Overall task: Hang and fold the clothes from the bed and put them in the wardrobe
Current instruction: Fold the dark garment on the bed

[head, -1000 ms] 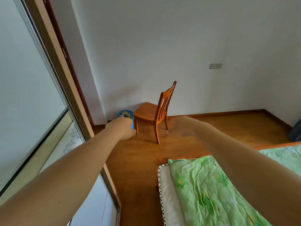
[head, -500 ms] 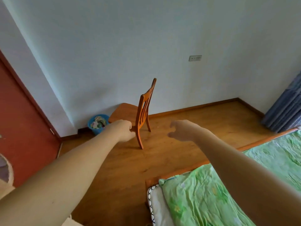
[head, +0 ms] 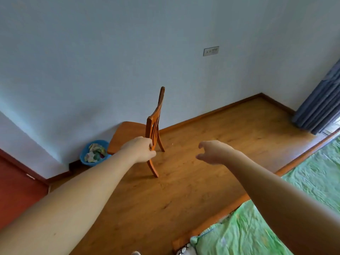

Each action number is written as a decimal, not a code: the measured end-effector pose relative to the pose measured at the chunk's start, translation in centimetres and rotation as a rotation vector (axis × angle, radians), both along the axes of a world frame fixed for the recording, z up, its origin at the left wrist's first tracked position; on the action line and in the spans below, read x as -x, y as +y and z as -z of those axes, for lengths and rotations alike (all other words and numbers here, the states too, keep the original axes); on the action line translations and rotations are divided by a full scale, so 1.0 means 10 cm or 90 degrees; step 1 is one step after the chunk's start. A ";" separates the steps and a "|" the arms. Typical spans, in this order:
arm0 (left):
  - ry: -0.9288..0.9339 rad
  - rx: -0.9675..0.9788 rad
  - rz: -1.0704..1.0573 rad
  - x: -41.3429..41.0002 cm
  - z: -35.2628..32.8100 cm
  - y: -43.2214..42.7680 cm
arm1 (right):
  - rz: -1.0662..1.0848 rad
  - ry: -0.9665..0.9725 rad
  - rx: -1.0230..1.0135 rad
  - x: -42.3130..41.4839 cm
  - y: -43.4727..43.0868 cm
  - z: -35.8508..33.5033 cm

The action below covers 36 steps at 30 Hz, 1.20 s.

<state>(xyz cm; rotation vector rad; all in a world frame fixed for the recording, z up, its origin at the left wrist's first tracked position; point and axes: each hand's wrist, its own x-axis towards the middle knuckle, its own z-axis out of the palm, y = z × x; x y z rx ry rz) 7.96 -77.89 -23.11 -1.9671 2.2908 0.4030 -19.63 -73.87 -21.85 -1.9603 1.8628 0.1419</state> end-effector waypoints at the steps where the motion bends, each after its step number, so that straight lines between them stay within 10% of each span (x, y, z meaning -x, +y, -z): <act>1: 0.000 0.002 0.015 -0.01 0.03 -0.20 | 0.011 -0.003 0.001 -0.01 -0.15 0.04; 18: -0.038 -0.009 0.283 0.24 0.26 -3.20 | 0.315 0.000 -0.030 0.07 -2.13 0.35; 36: -0.022 -0.021 0.632 4.77 0.17 -4.19 | 0.685 -0.039 -0.027 3.46 -2.10 0.42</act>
